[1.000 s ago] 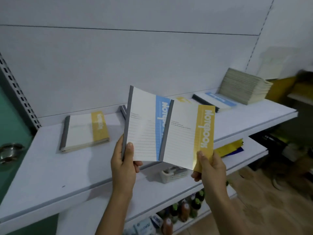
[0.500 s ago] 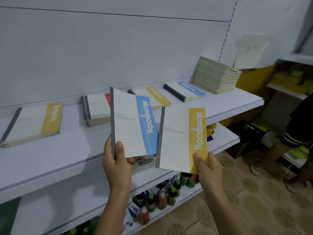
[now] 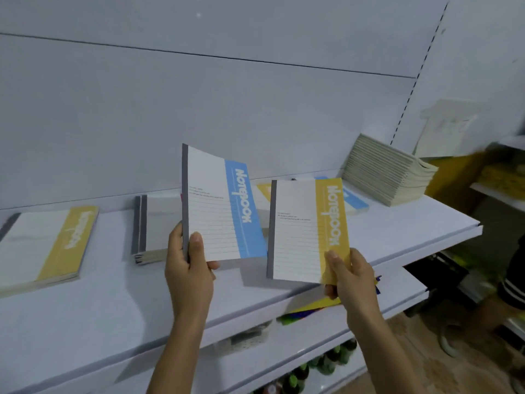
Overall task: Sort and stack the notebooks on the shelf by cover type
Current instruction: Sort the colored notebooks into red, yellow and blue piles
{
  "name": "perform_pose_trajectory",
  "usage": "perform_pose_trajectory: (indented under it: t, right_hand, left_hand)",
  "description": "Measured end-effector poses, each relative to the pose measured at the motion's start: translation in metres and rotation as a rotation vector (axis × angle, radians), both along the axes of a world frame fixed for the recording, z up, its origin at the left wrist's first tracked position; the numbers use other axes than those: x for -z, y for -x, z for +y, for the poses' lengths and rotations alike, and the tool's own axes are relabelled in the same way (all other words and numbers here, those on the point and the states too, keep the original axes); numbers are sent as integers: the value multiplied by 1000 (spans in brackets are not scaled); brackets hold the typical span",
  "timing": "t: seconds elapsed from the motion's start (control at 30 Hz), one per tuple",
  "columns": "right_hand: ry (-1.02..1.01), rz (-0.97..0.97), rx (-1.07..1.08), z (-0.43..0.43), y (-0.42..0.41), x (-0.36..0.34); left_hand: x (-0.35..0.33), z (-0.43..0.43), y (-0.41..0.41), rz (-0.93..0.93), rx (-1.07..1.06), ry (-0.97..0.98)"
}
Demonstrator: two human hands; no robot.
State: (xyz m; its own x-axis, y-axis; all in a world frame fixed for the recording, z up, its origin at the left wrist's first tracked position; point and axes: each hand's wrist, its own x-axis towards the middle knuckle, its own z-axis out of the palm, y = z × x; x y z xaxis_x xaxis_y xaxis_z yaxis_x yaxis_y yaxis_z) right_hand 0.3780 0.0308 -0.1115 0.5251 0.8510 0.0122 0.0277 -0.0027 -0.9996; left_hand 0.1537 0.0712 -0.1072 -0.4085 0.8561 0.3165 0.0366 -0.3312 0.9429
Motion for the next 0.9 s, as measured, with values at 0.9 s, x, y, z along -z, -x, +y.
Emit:
perform_pose_trajectory:
  t: [0.9]
  right_hand:
    - [255, -1010, -29, 193, -1, 24]
  left_hand:
    - [12, 67, 28, 113, -26, 27]
